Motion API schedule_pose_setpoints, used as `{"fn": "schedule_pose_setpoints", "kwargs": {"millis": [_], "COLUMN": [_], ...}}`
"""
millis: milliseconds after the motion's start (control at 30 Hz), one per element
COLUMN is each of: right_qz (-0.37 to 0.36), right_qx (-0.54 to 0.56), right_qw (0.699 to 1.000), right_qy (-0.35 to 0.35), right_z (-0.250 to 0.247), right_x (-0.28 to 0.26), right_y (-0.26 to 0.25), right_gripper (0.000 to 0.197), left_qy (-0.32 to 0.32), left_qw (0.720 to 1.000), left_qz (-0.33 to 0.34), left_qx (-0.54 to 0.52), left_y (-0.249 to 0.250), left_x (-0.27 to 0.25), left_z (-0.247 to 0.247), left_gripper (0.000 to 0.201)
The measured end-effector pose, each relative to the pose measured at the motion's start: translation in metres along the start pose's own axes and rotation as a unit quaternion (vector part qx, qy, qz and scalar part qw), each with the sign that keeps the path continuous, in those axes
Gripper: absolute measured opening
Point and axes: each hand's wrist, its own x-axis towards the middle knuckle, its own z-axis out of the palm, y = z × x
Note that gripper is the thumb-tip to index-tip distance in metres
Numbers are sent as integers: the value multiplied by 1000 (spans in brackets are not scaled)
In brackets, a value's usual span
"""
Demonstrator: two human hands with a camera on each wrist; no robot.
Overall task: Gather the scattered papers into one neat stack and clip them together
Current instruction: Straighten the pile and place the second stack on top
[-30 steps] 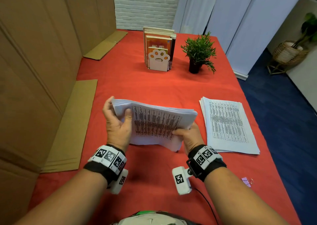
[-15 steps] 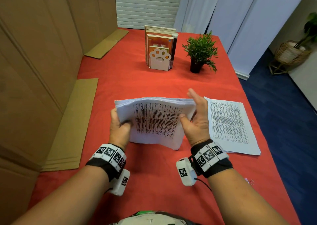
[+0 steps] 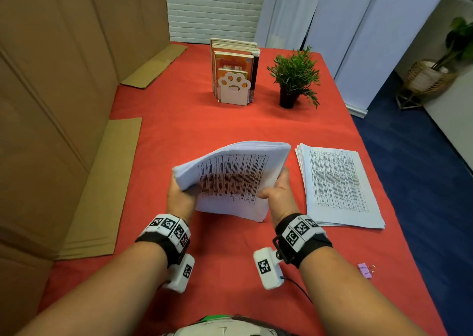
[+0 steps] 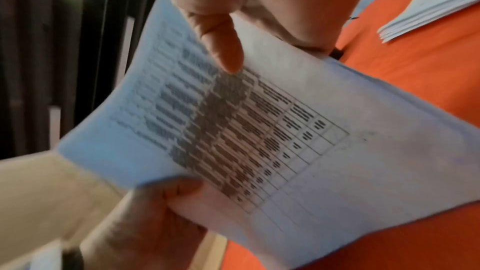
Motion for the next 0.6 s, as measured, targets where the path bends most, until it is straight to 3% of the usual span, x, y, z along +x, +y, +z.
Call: {"fn": "schedule_pose_setpoints", "kwargs": {"millis": [133,267,400,467,600], "right_qz": [2,-26,15,23,37], "right_qx": [-40,-115,-220,-270,-320], "right_qw": [999,993,975,963,947], "right_qy": [15,11,-40,-17,22], "right_z": [0,-14,-30,-42,-71], "right_x": [2,5,-7,-12,-14], "right_y": [1,1,20,30,26], "right_gripper": [41,29,19,20,20], "left_qy": [-12,22,61,26,-114], "left_qw": [1000,999,992,988,976], "left_qz": [-6,-25,-103,-145,-185], "left_qx": [28,14,34,44,25], "left_y": [-5,7,8,2,-18], "left_x": [2,0,-1,-5,-29], "left_z": [4,7,10,13,25], "left_gripper": [39,34,31,31,44]}}
